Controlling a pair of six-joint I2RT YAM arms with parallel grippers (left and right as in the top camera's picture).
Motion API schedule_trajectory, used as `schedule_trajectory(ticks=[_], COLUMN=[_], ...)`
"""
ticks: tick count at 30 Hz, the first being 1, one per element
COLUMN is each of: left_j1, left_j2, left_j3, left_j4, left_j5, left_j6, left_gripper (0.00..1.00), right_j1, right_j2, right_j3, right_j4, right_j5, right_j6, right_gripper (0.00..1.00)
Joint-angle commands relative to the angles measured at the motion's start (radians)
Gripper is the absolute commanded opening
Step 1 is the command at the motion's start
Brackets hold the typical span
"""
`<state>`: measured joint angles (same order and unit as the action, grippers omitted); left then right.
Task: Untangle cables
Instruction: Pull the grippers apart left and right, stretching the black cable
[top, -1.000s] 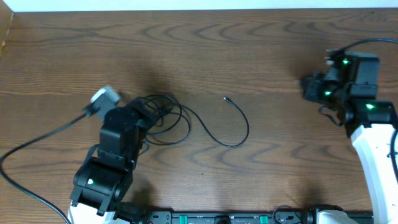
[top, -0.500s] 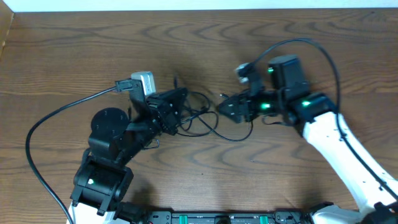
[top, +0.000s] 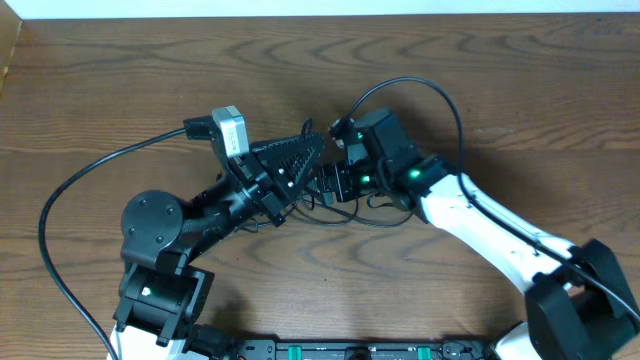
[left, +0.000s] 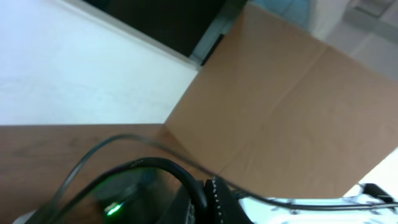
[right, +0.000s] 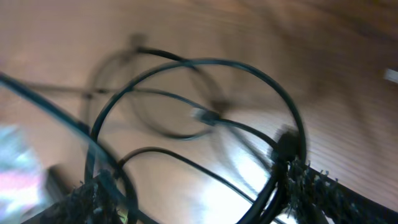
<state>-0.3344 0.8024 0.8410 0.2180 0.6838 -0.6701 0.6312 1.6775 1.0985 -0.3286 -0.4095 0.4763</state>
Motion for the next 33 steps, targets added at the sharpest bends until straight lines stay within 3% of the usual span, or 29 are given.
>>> schedule_trajectory(ticks=[1, 8, 19, 24, 33], left_j1=[0.021, 0.144, 0.372, 0.512, 0.744], left_j2=[-0.021, -0.024, -0.027, -0.027, -0.027], left_j3=[0.008, 0.008, 0.008, 0.008, 0.008], left_j4=[0.051, 0.011, 0.008, -0.03, -0.272], left_j5=[0.041, 0.042, 0.05, 0.05, 0.05], left_j6=[-0.026, -0.027, -0.027, -0.027, 0.031], left_gripper=[0.08, 0.08, 0.08, 0.08, 0.08], right_j1=[-0.031, -0.282, -0.722, -0.826, -0.933], right_j2=[0.043, 0.008, -0.006, -0.006, -0.006], right_j3=[0.002, 0.003, 0.003, 0.003, 0.003], right_j4=[-0.086, -0.271, -0.322, -0.326, -0.325], right_j5=[0.353, 0.609, 0.552, 0.546, 0.537], right_j6=[0.103, 0.109, 0.037, 0.001, -0.022], right_gripper=[0.84, 0.83, 0.85, 0.9, 0.97])
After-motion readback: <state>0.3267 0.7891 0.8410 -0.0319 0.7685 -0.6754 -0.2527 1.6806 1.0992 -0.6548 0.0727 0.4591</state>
